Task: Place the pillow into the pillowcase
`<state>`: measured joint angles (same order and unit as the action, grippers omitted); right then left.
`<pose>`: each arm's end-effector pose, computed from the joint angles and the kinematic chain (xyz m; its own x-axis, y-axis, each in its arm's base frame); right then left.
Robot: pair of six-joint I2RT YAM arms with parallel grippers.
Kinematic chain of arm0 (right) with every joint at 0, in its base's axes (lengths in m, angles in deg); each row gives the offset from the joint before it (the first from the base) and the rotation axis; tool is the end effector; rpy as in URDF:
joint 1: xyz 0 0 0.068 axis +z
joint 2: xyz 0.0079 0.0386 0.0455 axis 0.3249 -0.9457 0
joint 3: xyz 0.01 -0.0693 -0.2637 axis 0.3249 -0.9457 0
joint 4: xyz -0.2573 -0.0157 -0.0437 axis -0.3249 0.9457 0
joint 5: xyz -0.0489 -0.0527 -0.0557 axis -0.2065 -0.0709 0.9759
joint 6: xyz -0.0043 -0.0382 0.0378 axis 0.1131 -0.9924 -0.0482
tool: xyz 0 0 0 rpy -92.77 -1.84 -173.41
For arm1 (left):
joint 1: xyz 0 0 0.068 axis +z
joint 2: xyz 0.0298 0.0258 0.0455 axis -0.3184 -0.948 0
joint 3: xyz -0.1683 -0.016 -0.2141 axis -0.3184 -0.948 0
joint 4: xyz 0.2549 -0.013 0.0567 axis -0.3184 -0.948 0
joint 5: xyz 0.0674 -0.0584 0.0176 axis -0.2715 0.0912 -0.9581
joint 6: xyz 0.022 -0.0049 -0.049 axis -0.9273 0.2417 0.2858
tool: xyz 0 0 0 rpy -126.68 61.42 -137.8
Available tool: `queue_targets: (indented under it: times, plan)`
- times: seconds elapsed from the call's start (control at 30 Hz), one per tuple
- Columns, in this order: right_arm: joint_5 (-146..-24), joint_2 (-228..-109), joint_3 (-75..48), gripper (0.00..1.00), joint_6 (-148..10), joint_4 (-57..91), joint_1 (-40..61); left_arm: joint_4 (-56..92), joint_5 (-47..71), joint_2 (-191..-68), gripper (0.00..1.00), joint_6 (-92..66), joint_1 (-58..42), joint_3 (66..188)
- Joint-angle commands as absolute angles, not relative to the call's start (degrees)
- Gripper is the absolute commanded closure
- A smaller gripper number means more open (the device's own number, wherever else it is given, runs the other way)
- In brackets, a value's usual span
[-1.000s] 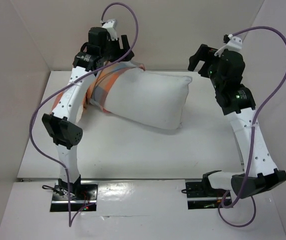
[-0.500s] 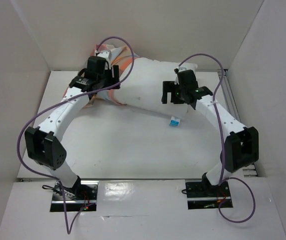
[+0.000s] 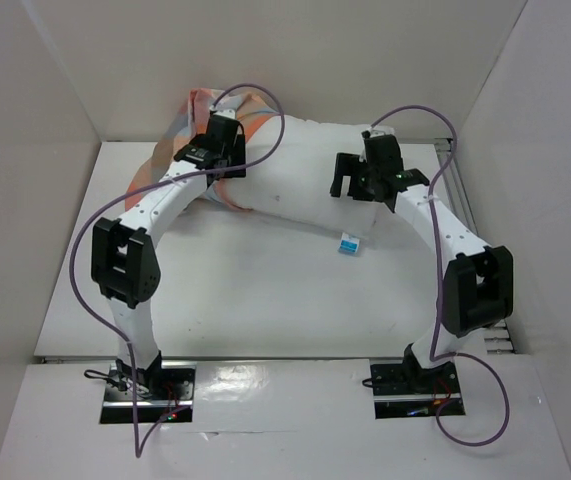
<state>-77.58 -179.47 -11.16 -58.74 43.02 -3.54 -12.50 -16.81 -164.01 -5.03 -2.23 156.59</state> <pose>0.3524 0.0973 0.3025 -0.6844 0.1164 -0.7198 -0.0721 0.9715 0.2257 0.4221 -0.1468 0.3224 -0.5473 -0.1297 -0.8268 -0.1236 0.9896 -0.0735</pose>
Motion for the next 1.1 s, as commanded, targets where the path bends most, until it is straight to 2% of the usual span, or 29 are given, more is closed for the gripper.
queue_targets:
  times: [0.0,0.23,0.37,0.4,0.43,0.5,0.53,0.57,0.67,0.7,0.87,0.9,1.0,1.07]
  plan:
    - [-77.9,-178.5,-10.2,0.00,-58.1,40.6,-4.6,-13.9,-22.2,-164.9,0.29,-4.5,-2.3,158.6]
    - [-74.8,-178.5,-11.3,0.00,-57.0,41.9,-6.6,-14.5,-23.1,-164.4,0.37,-3.1,-1.0,156.9]
    - [-76.1,-180.4,-13.0,0.00,-57.0,39.8,-6.6,-13.8,-20.0,-163.2,0.68,-3.1,-0.5,155.6]
    - [-76.1,-181.8,-13.0,0.00,-57.0,38.7,-6.6,-13.8,-18.7,-163.2,0.87,-3.1,-0.5,155.6]
    - [-77.8,-182.7,-13.0,0.00,-57.0,37.9,-7.1,-13.3,-17.3,-163.2,0.97,-3.6,-0.5,156.1]
    - [-80.2,-185.5,-13.0,0.00,-56.5,35.4,-7.1,-13.3,-11.9,-163.2,1.00,-4.8,-0.5,156.9]
    - [-81.6,-186.2,-13.0,0.04,-56.5,34.1,-7.1,-13.3,-10.2,-162.7,1.00,-4.8,-1.0,156.9]
    - [-85.1,-187.0,-13.0,0.22,-56.5,32.4,-7.1,-13.3,-5.4,-162.6,1.00,-6.0,-1.0,157.4]
    - [-95.8,-189.6,-13.5,0.82,-53.6,26.2,-7.1,-11.6,5.2,-160.8,1.00,-7.2,-4.5,159.5]
    - [-98.5,-190.2,-12.3,1.00,-52.4,24.4,-7.1,-11.0,12.6,-160.3,1.00,-7.2,-5.5,160.6]
    - [-102.7,-189.1,-8.0,1.00,-46.0,15.5,-5.5,-9.1,35.2,-166.8,1.00,-1.9,-12.4,173.9]
    - [-102.1,-188.2,-7.4,1.00,-43.2,14.0,-5.0,-8.5,42.6,-168.8,1.00,0.6,-13.4,179.5]
    - [-100.8,-185.0,-8.4,1.00,-39.4,9.1,-5.0,-5.9,50.6,-175.1,1.00,7.0,-15.1,187.1]
    - [-99.5,-182.0,-10.7,1.00,-38.6,9.6,-5.0,-3.6,53.8,-175.7,1.00,9.6,-14.1,186.5]
